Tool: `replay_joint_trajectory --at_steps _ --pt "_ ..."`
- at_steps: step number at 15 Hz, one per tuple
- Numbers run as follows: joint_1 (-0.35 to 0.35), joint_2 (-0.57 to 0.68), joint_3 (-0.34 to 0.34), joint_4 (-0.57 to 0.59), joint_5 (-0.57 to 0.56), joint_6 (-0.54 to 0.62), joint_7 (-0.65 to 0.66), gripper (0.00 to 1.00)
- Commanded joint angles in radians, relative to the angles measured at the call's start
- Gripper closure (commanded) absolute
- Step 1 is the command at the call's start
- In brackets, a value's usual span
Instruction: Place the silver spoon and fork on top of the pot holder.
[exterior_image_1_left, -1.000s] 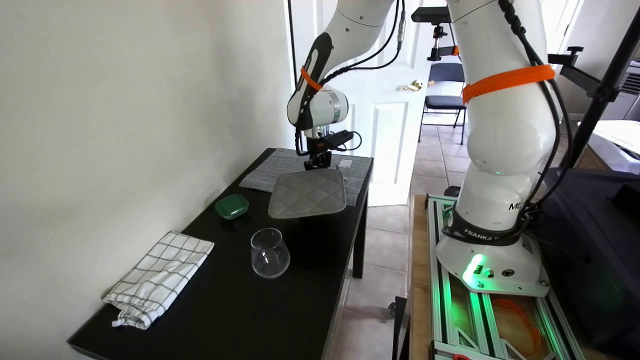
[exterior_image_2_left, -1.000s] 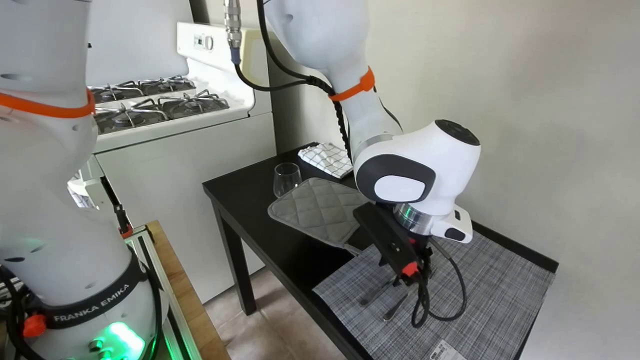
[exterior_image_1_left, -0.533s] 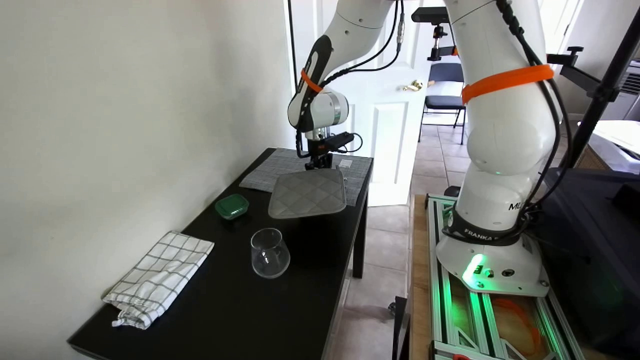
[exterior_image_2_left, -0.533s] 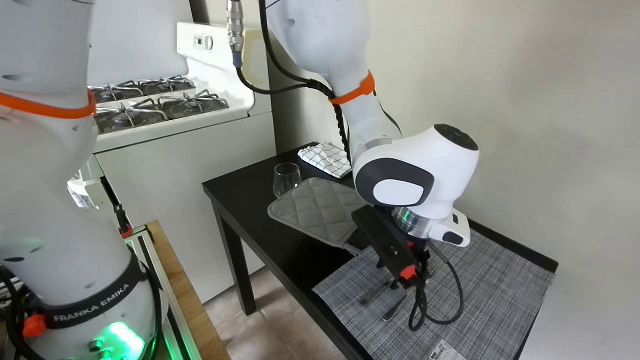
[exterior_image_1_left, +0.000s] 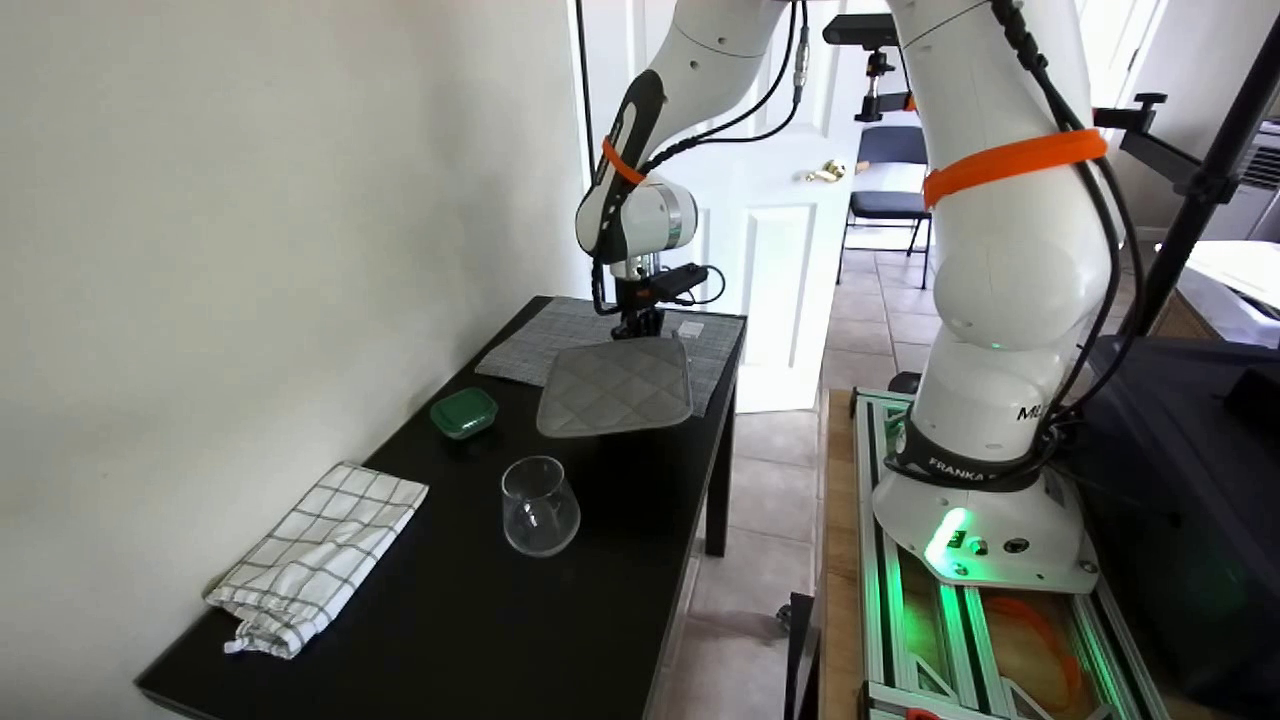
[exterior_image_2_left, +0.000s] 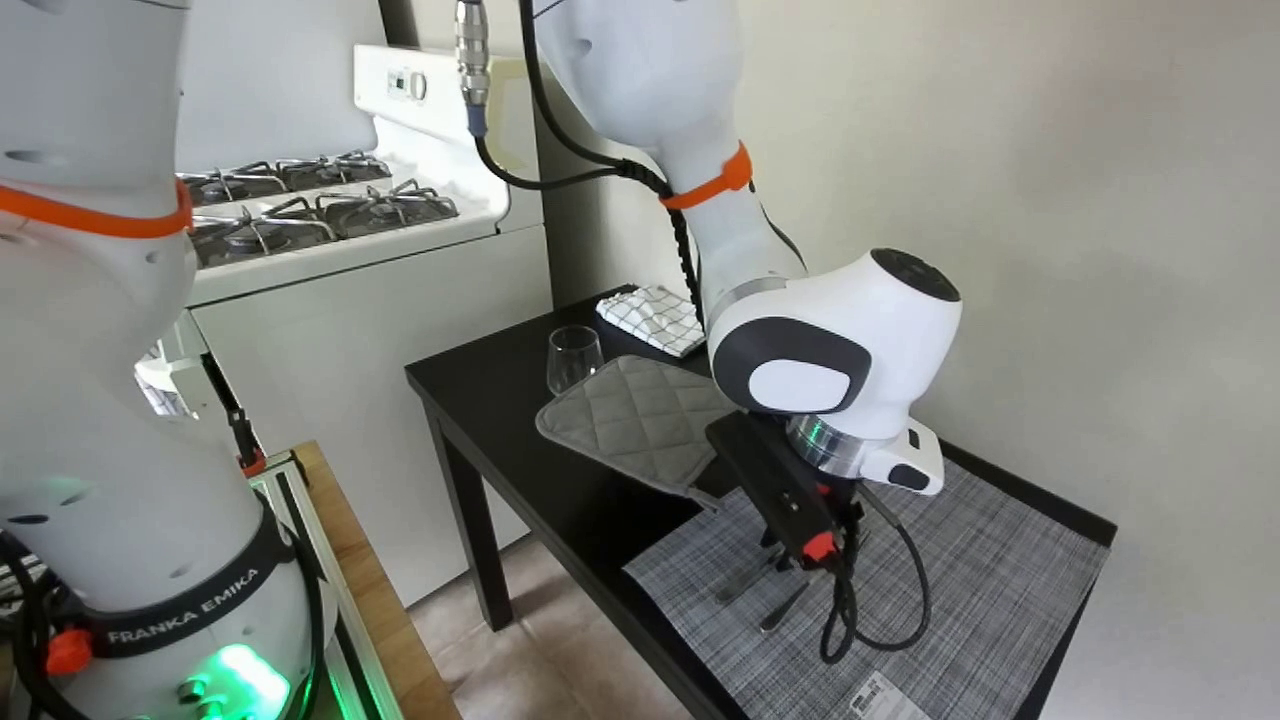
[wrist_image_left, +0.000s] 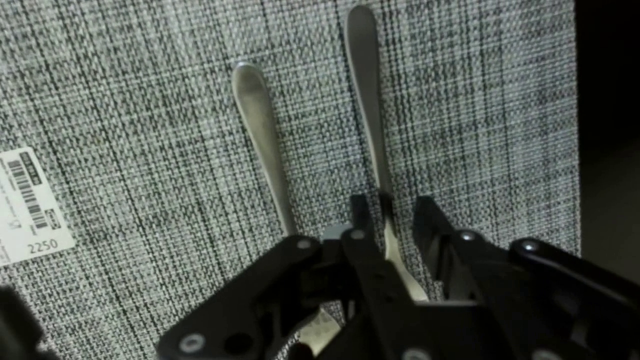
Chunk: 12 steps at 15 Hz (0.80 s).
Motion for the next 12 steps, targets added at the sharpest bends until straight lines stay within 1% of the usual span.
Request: replay_joint_trajectory --at_steps 1,2,3,5,7,8,12 --pt "-0.01 0.019 0.009 0.011 0.0 0.015 0.001 0.7" --pt "-0.01 0.019 0.009 0.012 -0.001 0.014 0.001 0.85" --pt "-0.01 0.019 0.008 0.013 -0.002 0.014 0.002 0.87" --pt "-0.009 0.02 0.007 0.014 -0.005 0.015 0.001 1.0" --pt "-0.006 0.019 0.003 0.014 -0.013 0.015 0.003 1.0" --pt "-0.006 0.019 0.002 0.014 -0.015 0.015 0.003 0.98" --pt "-0.005 -0.005 -0.001 0.012 -0.024 0.002 0.002 0.98"
